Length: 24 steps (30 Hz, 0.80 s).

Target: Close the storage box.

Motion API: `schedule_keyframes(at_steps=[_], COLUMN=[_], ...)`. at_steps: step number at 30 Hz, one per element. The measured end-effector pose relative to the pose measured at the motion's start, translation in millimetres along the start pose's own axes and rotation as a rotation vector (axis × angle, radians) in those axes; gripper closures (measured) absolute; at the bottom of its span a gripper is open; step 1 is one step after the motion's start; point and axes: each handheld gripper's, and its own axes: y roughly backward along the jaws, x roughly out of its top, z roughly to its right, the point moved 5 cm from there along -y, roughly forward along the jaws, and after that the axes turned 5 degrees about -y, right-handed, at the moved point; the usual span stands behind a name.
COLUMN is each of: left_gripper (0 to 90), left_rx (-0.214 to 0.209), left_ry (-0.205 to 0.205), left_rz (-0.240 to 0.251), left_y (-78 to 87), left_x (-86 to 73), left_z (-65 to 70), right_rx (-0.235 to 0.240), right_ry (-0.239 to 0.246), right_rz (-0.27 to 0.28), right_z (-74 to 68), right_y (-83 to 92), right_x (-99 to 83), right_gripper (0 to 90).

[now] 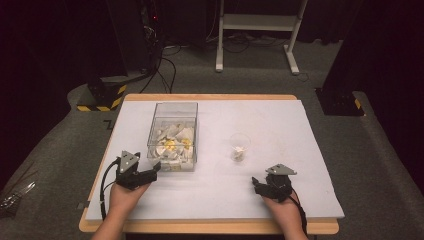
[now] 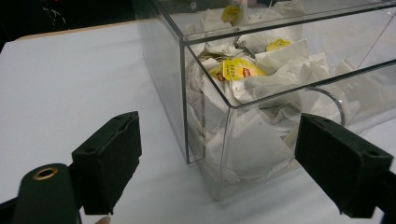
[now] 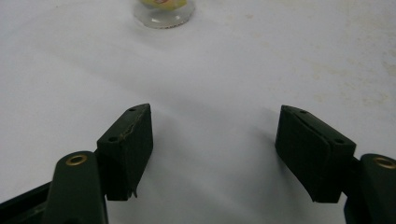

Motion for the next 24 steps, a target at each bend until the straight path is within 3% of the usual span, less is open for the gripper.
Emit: schedule_keyframes(at_steps=[6,17,24], left_gripper=[15.3,16.2,18.7], left_rx=[0.006,-0.015,-0.003], left_ry=[0.005,0.057,0.069], left_rz=[-0.003,0.006,-0.003], left_y=[-8.0,-22.0,-31.2], left_x=[4.2,5.9,4.3], left_z=[-4.4,-11.6,-13.9], right_rx=[0.000,0.000,0.000], right_ry=[0.001,0.001,0.000], right_rz=[0.000,0.001,0.000], right_z=[0.0,-0.1,-0.1], right_y=[0.1,0.1,0.0], right_x=[0.0,0.0,0.0], right_gripper=[27.9,27.8,27.9])
